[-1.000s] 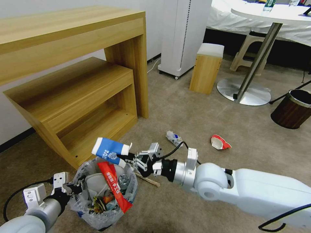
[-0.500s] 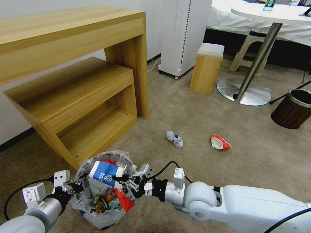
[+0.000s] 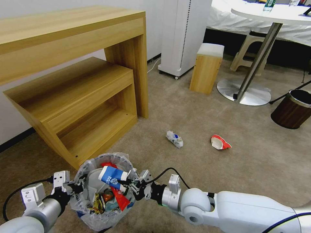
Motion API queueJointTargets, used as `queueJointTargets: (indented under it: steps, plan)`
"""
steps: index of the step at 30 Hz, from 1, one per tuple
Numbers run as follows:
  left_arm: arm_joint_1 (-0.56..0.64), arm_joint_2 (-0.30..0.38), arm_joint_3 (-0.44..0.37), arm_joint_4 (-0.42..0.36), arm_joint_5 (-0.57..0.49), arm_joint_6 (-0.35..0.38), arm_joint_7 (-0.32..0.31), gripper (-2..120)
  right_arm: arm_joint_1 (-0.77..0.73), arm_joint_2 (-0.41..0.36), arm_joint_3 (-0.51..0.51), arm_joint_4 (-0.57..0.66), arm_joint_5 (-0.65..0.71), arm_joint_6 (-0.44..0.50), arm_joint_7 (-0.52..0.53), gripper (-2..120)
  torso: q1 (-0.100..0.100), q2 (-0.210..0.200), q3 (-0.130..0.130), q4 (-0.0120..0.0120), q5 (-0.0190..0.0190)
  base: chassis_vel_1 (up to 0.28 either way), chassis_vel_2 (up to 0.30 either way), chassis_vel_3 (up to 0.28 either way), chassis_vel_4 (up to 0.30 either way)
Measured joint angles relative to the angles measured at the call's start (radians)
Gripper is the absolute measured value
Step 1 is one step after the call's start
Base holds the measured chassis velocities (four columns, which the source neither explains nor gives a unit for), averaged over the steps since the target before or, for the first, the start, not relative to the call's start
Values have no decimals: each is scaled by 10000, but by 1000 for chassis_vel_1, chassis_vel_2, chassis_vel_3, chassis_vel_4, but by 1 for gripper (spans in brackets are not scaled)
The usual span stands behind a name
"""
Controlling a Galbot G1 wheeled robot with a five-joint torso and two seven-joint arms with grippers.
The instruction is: Pick up the trash bin and place the garbage on the floor into it.
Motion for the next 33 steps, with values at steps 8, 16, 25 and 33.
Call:
queueJointTargets:
  steps: [8,16,25,33]
  plan:
    - [-12,-34,58,12,52,3,22,1,140,27,508,565,291,-182,17,16,0,0,0,0,-1,0,0,0,0]
    - [84,-133,34,-39,105,12,28,1,14,66,709,1044,388,-491,165,45,0,0,0,0,0,0,0,0,0]
    - [124,-231,55,55,243,12,76,1,-373,-29,1577,1299,326,-552,322,80,0,0,0,0,1,0,0,0,0]
    - [99,-214,59,194,320,-1,116,1,-1085,-642,3889,1236,320,-911,614,100,0,0,0,3,2,0,0,0,0]
